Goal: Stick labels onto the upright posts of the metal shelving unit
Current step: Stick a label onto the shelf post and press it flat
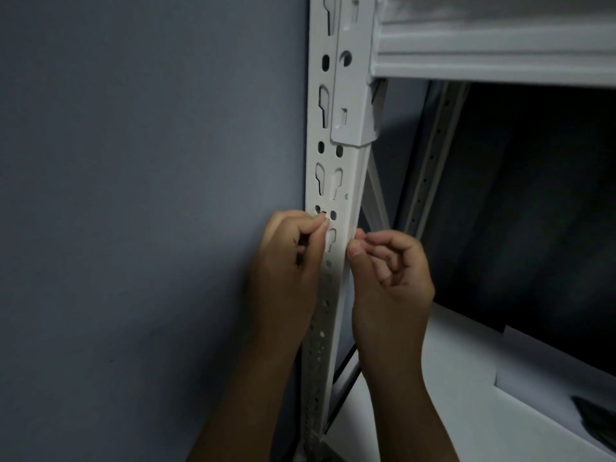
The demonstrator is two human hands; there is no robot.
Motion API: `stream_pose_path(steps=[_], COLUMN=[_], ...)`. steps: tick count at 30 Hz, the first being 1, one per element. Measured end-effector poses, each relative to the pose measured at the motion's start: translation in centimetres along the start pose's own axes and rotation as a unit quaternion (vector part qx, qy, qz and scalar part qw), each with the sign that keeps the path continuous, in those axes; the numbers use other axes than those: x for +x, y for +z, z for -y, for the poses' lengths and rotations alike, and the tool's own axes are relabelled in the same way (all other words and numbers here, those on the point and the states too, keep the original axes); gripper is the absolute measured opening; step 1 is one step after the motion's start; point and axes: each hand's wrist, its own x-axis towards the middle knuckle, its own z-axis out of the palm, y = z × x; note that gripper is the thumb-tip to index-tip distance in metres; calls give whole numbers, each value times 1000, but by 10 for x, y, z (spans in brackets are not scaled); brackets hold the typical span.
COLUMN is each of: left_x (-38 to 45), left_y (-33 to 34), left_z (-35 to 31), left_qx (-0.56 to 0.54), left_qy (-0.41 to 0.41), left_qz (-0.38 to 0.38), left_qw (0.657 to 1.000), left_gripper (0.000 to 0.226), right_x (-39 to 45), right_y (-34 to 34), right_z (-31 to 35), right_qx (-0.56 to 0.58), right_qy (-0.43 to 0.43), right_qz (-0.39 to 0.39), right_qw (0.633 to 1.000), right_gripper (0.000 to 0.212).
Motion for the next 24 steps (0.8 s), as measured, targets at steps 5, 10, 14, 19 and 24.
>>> stream_pose_path(steps=[5,10,14,19,24], left_x=[0,-2,-2,-1,-1], left_y=[3,7,11,6,4], left_z=[1,-1,-5,-4,0], left_qx=[13,-13,-32,-43,-3], left_qy=[4,-1,-16,-20,-6], left_qz=[-15,-39,-62,-47,-33], left_qw=[1000,999,997,998,999], left_gripper=[9,14,8,11,10], right_x=[2,2,2,3,2], right_y=[1,3,3,2,3], right_z=[-2,-3,-3,-2,-2], right_qx=[-11,-22,-15,-9,-11], right_qy=[-14,-33,-32,-26,-26], right_qz=[-1,-3,-4,-3,-1], right_qw=[1000,999,999,1000,1000], right_gripper=[19,19,20,22,21])
